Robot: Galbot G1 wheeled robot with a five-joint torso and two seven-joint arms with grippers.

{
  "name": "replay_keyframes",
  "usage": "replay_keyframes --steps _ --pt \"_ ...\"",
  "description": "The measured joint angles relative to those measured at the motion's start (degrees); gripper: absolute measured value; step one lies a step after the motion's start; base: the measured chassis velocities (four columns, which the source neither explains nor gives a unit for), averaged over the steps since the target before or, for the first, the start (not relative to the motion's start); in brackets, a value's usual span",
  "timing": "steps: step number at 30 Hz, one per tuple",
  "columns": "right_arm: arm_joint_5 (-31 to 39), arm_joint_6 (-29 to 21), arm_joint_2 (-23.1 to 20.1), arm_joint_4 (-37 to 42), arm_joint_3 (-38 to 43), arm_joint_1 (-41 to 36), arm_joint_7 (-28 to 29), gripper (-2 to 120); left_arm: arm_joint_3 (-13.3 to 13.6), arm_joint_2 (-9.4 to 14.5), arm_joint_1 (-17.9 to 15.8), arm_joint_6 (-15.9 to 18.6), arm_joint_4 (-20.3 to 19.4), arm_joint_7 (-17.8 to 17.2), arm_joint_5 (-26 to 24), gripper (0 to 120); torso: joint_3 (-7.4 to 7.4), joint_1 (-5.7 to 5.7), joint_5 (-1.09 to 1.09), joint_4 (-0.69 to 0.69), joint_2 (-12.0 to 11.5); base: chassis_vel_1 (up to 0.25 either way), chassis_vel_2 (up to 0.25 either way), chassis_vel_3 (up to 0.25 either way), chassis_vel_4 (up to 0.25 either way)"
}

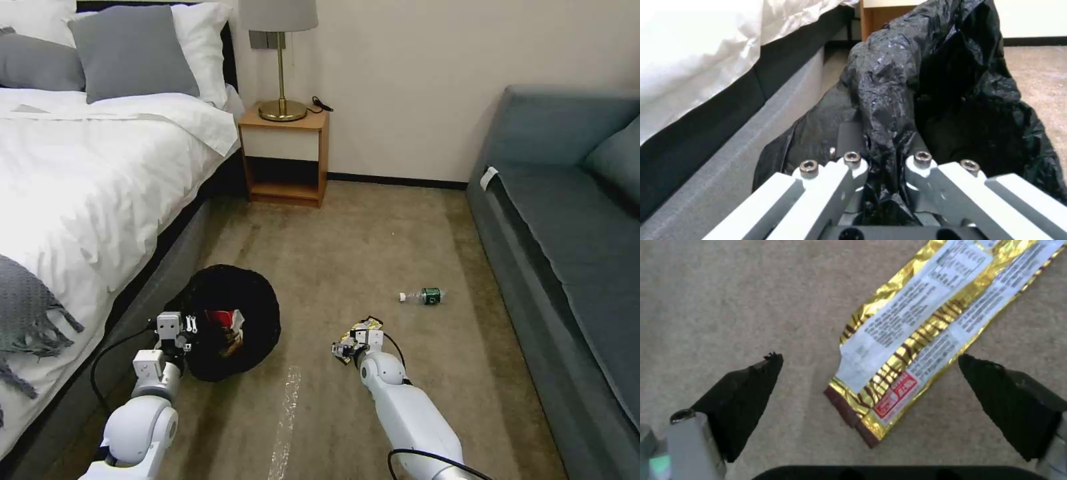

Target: Pick up the trash bin, then pick up the garbage on the floor and place it into the trash bin.

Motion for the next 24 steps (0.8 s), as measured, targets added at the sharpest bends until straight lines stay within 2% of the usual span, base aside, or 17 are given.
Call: replay_keyframes --steps 24 --pt "-4.5 1.0 0.1 -2.9 -0.1 -0.1 -2.6 100 0.2 -0.5 -0.6 -0.2 0.6 0.0 -0.3 5 0.0 0.0 0.0 0.0 0.0 0.0 0.0 0.0 0.0"
